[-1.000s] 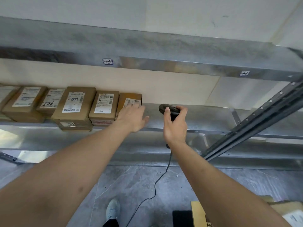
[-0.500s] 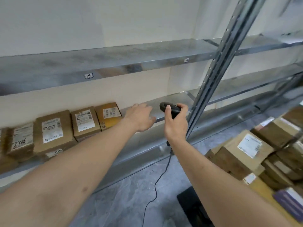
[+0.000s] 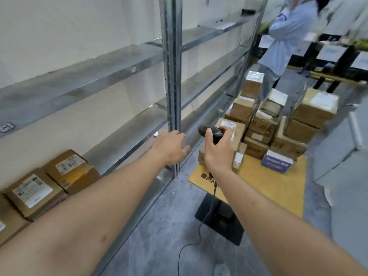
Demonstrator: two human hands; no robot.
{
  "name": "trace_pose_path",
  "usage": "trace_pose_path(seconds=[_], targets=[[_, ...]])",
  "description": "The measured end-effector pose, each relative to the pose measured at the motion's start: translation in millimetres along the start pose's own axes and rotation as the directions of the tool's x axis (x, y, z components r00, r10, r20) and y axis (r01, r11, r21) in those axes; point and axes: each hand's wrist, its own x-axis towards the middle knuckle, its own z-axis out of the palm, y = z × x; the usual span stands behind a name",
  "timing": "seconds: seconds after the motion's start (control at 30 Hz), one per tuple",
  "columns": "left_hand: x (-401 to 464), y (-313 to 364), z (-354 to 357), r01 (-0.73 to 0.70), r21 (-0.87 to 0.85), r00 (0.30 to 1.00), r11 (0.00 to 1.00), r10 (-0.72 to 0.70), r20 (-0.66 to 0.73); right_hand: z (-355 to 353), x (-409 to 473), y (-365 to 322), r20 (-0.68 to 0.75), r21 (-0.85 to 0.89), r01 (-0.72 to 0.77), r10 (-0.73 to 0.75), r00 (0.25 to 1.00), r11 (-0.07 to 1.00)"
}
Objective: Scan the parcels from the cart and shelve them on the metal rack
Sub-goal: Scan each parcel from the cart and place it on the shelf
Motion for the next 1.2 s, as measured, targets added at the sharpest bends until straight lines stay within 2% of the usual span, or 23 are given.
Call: trace_pose_path(seconds=[0.27,0.57,0.73,0.9,1.2], targets=[[69.7,101.0,27.1,-0.052,-0.037,0.997,0.998,0.054,0.054,-71.9,63.5,56.8,-0.105,-0.035,-0.09,0.086,0.991,0.995],[143.8,173.6,72.0,0.12,-0.106,0.985,0.987,-0.105,0.137,-116.1,153.7,120.2,-0.06,-0.057,-0.199,0.195,0.979,0.978],[171.9,187.3,92.9,0.203,-0.118,0.975,0.972,-0.189,0.12,-118.0,186.8,140.6,-0.024,-0.073,-0.229,0.227,0.974,0.971],[193.3,184.4,115.2,0.298,-0.113,0.946,0.948,-0.278,0.164,-112.8,209.9,151.0,-0.031,-0.078,-0.255,0.254,0.967,0.964],[221.4,164.9,145.2,0.376,-0.166,0.911,0.912,-0.33,0.247,-96.0,221.5,158.8,-0.022,-0.113,-0.261,0.26,0.965,0.959]])
